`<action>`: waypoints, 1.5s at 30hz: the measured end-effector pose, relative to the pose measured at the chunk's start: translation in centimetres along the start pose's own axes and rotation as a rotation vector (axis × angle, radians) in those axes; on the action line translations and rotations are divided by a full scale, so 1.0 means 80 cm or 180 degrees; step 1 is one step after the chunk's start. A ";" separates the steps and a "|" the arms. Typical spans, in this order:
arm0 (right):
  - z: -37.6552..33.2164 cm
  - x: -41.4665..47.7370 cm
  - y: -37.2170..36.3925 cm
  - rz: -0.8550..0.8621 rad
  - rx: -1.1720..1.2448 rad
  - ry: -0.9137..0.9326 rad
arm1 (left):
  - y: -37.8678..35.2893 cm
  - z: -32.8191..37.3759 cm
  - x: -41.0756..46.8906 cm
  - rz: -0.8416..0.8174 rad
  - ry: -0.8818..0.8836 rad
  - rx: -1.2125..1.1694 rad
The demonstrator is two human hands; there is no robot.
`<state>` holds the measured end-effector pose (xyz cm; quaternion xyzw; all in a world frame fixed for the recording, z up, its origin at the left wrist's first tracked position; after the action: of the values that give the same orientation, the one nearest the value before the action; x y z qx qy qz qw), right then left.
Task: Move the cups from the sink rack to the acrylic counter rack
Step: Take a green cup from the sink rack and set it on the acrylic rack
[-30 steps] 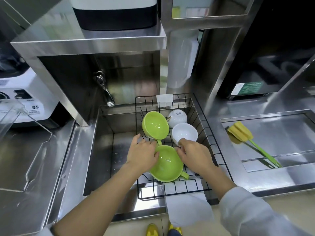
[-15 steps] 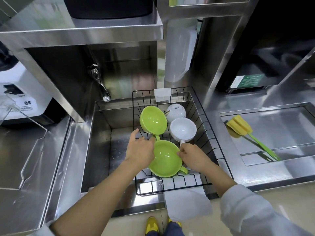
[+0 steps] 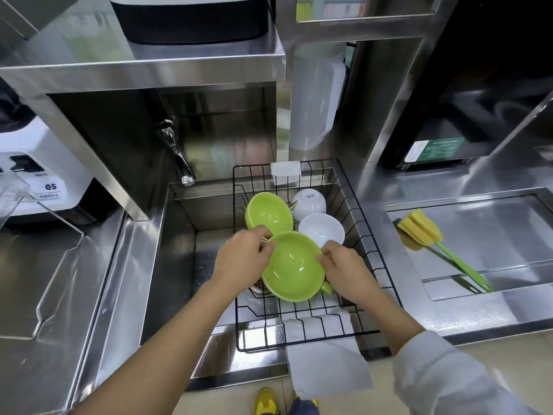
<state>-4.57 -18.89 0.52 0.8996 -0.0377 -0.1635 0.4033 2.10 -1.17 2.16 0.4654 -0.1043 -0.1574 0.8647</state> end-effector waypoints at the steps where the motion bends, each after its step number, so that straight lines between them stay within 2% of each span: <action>1: -0.002 0.002 0.003 0.0042 0.0071 0.0033 | 0.005 0.000 0.002 0.0037 0.0104 -0.0189; 4: -0.008 0.011 0.009 0.0163 0.0305 0.0082 | 0.019 0.002 0.007 0.0172 0.0442 -0.0909; 10: -0.023 0.023 0.018 0.0138 0.0933 0.0117 | 0.031 0.004 -0.005 0.0345 0.1203 -0.2975; 15: -0.053 0.027 0.026 -0.0020 0.1177 0.0338 | 0.049 -0.007 -0.022 0.0265 0.1135 -0.3854; 22: -0.097 0.036 0.035 -0.0173 0.1597 0.0754 | 0.076 -0.018 -0.055 0.0189 0.0620 -0.4362; 26: -0.139 0.041 0.029 -0.0234 0.1719 0.1115 | 0.103 -0.032 -0.075 0.0439 0.0634 -0.4436; 33: -0.223 0.018 0.009 -0.0109 0.1762 0.1533 | 0.160 -0.058 -0.111 0.1192 0.0699 -0.4742; 40: -0.315 -0.004 -0.028 0.0189 0.1595 0.1793 | 0.238 -0.104 -0.143 0.1332 0.0558 -0.4610; 45: -0.381 -0.015 -0.077 0.0119 0.1773 0.1824 | 0.291 -0.156 -0.171 0.1577 0.0543 -0.4538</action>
<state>3.82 7.27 15.23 0.9828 0.0171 0.1179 0.1410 -2.45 25.55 14.39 -0.2326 -0.0116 0.0487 0.9713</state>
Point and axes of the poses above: each hand's wrist, its own x-axis towards the middle knuckle, its own y-axis out of the back of the hand, z = x × y, the point moved 2 cm from there along x, towards the middle knuckle, and after that the axes turned 1 degree about -y, right-handed, at the moved point
